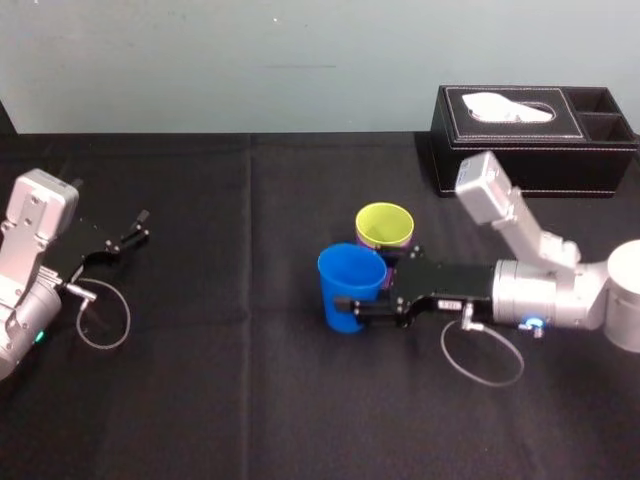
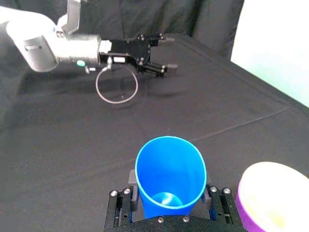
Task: Stack the three plastic cups sequentially using one hand.
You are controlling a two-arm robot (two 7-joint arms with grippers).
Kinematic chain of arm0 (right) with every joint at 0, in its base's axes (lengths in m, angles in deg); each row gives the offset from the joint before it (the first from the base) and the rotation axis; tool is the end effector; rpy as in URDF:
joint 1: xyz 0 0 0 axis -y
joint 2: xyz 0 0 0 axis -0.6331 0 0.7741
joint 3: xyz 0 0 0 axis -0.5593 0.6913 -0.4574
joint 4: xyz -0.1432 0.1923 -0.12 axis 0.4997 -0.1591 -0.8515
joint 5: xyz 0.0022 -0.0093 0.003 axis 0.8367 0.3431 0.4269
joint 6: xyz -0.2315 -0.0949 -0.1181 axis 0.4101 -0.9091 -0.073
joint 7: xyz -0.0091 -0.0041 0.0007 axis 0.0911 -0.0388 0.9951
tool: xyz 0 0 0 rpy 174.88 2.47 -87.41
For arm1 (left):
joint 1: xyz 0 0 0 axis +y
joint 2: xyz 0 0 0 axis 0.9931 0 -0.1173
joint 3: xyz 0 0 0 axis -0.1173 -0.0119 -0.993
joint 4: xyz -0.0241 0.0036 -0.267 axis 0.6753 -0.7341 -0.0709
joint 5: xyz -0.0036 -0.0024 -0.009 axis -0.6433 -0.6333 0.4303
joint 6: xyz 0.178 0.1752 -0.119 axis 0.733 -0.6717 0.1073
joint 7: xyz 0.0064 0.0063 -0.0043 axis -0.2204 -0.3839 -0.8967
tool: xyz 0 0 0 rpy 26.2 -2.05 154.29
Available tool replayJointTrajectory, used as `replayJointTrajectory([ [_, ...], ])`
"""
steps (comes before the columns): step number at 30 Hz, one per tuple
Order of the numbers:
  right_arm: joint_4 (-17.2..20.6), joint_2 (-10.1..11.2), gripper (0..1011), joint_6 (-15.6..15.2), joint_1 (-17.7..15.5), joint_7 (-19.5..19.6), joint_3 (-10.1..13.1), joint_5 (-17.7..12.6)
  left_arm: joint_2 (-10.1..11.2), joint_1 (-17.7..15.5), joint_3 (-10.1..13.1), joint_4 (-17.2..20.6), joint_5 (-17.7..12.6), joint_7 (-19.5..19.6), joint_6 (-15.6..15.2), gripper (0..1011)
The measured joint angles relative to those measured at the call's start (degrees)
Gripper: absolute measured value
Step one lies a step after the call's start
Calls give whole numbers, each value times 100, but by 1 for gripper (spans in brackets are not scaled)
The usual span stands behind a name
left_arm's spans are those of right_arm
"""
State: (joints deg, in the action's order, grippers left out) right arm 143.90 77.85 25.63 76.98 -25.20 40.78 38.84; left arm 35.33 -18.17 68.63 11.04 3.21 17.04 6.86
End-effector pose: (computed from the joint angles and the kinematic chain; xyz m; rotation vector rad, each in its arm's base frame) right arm 0.3732 -0.0436 -0.2307 -0.3041 -0.0206 -0.3573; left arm 0.3241 0.0786 -0.2783 0.3044 -0.2852 1.2479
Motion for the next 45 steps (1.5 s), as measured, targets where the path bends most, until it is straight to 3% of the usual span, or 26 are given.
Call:
replayJointTrajectory([
  [9,853,391,726,-728,-13,215,263,-499,0,0,0,0,0,0,0,1011],
  [20,1349,700,724,-1113,131,566,438,-728,0,0,0,0,0,0,0,1011],
  [28,1218,719,724,-1127,313,690,400,-721,0,0,0,0,0,0,0,1011],
  [45,567,504,726,-989,632,714,267,-638,0,0,0,0,0,0,0,1011],
])
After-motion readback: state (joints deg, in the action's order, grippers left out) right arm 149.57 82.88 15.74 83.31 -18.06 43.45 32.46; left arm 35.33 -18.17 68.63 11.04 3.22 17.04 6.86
